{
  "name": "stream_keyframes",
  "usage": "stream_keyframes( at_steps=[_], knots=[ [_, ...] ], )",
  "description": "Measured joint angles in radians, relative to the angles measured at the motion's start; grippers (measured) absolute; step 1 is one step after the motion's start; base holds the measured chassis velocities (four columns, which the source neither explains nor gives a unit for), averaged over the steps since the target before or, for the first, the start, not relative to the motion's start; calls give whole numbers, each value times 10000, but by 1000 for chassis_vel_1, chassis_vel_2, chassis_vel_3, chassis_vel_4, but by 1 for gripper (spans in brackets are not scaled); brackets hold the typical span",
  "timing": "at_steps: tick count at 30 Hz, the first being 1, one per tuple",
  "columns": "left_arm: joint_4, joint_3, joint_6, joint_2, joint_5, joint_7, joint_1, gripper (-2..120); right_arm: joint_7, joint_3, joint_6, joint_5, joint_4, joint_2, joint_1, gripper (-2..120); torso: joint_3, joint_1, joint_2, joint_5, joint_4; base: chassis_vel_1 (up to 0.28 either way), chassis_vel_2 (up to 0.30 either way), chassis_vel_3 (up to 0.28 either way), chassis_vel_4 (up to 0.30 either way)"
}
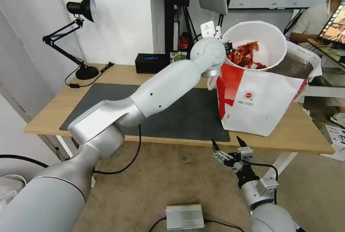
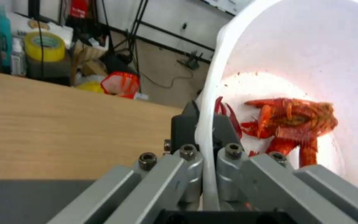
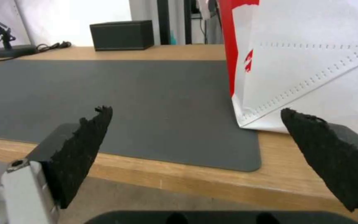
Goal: Pick up the trash from the table and place it into the takeout bag.
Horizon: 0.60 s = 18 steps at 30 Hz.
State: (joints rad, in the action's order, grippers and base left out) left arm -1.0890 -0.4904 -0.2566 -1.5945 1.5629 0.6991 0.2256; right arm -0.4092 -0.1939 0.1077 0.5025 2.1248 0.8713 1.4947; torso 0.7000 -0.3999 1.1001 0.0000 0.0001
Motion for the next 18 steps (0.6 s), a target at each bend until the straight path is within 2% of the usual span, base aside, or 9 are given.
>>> stream_keyframes(
  at_steps=[9,18],
  knots=[
    [110,-188,193,5,-343,-131,-99,0,0,0,0,0,0,0,0,100,0,0,-1,0,-1,0,0,0,0],
    [-402,-766,412,13,-1062,-458,-382,0,0,0,0,0,0,0,0,100,0,0,-2,0,-2,0,0,0,0]
  ],
)
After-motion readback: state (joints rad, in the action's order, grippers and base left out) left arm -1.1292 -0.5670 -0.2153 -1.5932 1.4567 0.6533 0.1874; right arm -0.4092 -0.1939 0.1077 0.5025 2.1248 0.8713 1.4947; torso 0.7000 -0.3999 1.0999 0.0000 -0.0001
